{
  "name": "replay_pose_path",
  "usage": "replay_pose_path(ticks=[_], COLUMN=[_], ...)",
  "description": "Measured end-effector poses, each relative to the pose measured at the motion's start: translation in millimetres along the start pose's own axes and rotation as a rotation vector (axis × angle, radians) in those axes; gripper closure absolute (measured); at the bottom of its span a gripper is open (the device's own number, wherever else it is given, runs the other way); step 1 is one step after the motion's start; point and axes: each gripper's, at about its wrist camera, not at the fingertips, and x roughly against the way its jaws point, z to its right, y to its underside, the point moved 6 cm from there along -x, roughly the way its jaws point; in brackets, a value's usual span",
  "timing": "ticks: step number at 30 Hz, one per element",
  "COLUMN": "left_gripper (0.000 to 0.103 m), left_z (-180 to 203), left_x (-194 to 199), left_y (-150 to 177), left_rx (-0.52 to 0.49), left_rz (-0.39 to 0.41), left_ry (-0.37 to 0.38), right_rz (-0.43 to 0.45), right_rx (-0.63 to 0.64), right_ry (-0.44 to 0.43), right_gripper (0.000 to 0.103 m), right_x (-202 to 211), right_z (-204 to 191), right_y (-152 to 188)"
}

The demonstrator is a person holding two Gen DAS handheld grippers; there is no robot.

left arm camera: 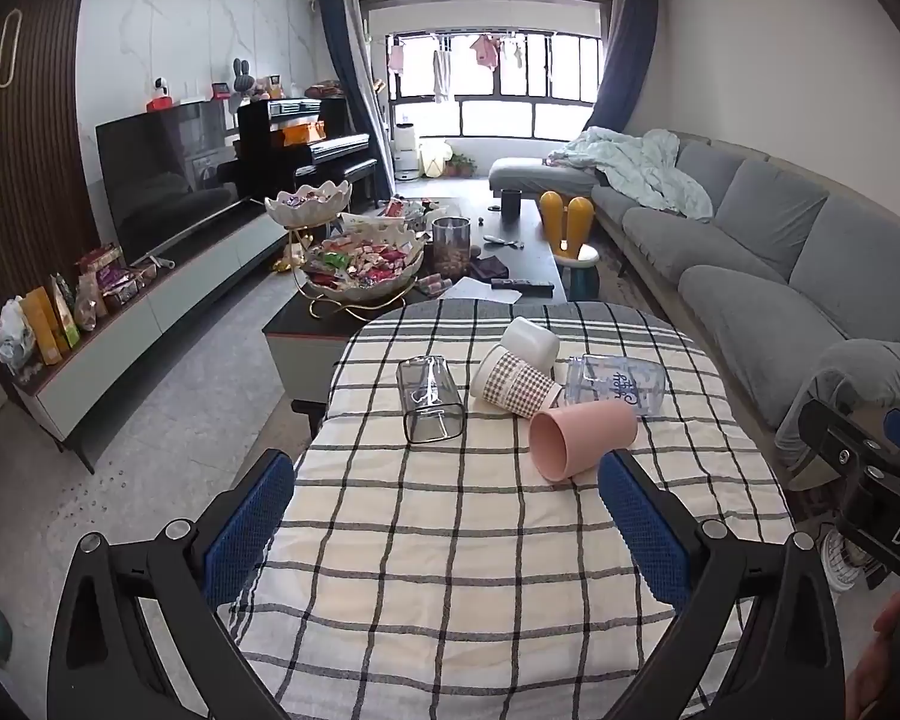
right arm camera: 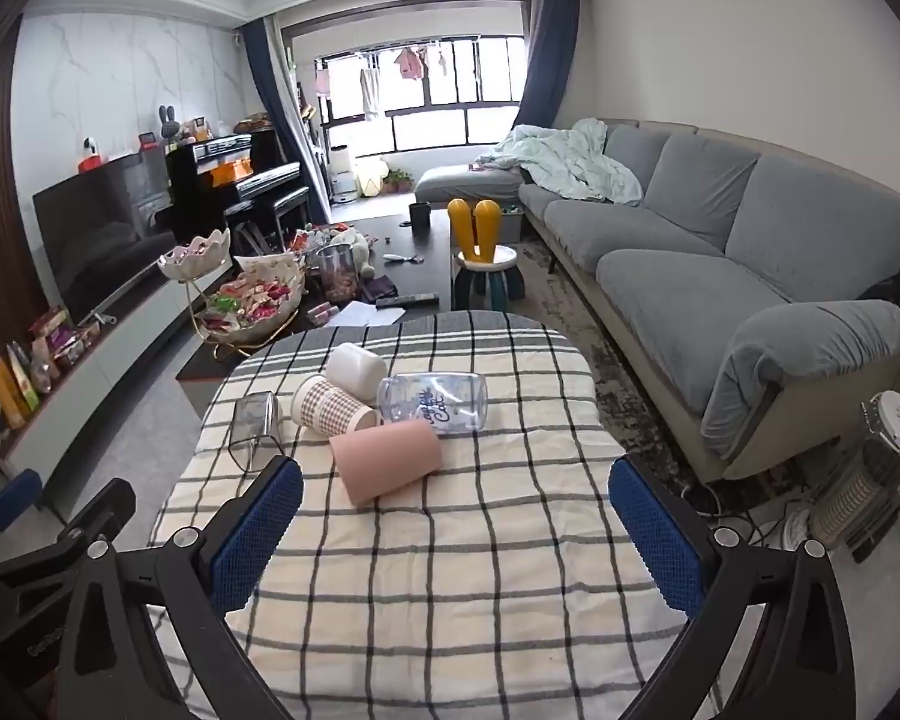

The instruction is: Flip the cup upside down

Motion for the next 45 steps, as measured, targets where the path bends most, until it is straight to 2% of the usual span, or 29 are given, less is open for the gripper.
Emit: replay_pose_path(ticks=[45], left_gripper=[0.000], left_z=[0.0], left_x=[0.9], left_y=[2.7], left_rx=[-0.001], left_rz=[-0.004], left_ry=[0.020], right_rz=[0.002], right_rx=[0.002], right_ry=[0.001], right_gripper=[0.001], right_x=[-1.3], right_z=[-0.3], right_y=[0.3])
